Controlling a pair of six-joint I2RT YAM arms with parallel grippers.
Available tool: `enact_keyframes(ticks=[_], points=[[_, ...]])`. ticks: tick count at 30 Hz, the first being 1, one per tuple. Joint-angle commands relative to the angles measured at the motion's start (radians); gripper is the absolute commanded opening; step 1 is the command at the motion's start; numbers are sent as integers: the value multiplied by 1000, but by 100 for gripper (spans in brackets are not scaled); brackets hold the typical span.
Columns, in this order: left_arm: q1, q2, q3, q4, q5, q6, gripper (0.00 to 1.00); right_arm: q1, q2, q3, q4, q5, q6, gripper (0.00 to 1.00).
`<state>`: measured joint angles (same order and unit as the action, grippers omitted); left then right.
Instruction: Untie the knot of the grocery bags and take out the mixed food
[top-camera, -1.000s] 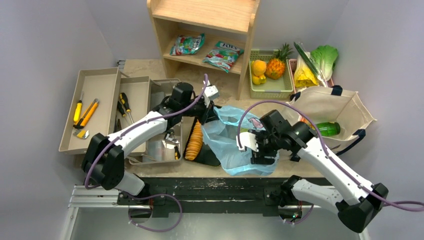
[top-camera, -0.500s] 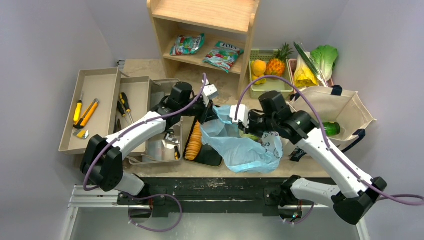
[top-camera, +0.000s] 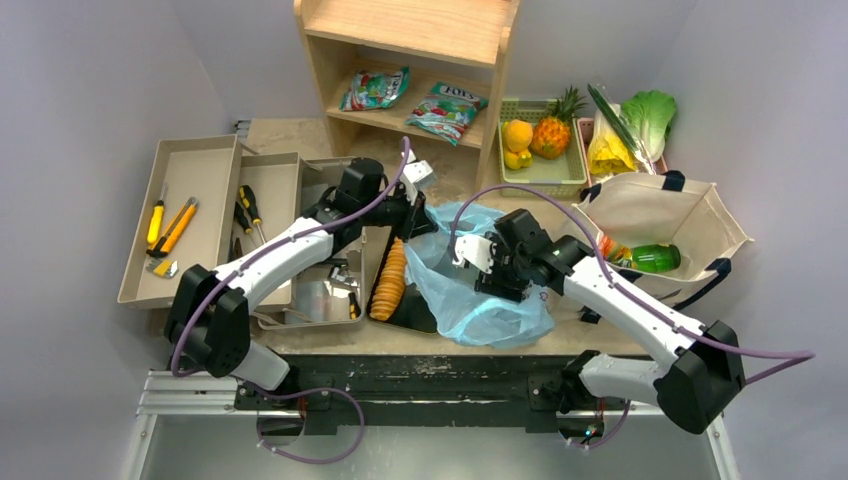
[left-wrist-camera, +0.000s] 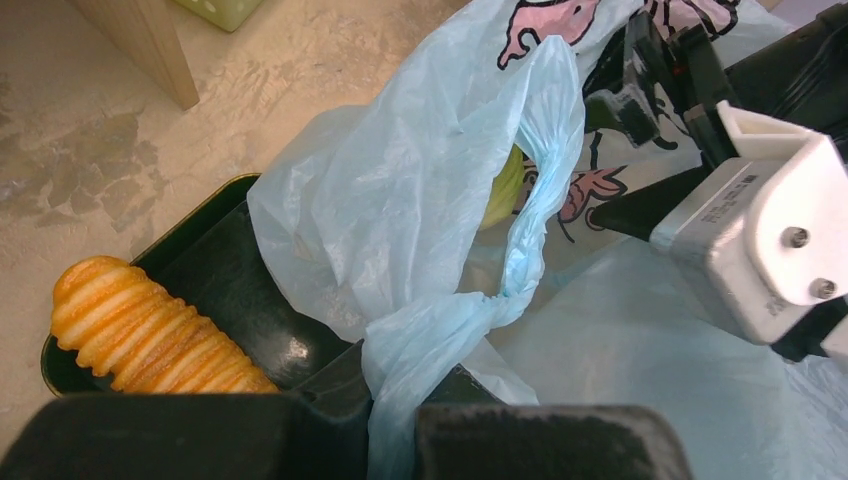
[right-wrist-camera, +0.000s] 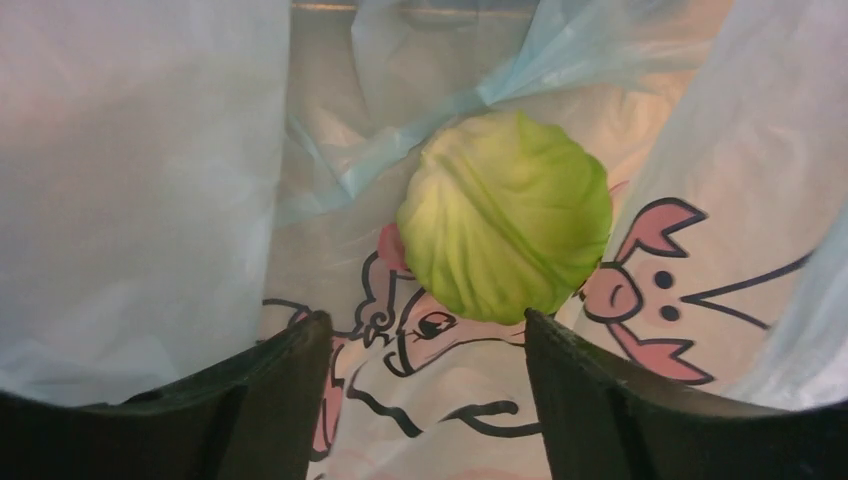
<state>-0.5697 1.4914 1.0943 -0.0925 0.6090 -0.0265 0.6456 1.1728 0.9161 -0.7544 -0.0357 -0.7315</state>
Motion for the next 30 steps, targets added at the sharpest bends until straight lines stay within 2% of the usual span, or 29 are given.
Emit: enact_keyframes(ticks=[1,3,9,13,20,22,26,30], points=[[2,11,51,27,14,-12,0,-3,7,-51,109,23,19,76],[3,15,56,26,16,-10,0,-2,7,-83,174,34,18,80],[3,26,81,5,26,2,0,-64,126,-73,248,54,0,83],[2,27,90,-2,26,7,0,-112,210,-37,265,61,-5,83],[2,37,92,-9,18,9,0,-114,288,-89,323,84,-36,82],[3,41,90,-10,17,7,0,-114,310,-90,335,82,-40,73],[3,47,94,-19,6,4,0,-114,308,-78,337,90,-39,33],[2,54,99,-31,-9,8,0,-115,170,-66,286,-3,-85,6]])
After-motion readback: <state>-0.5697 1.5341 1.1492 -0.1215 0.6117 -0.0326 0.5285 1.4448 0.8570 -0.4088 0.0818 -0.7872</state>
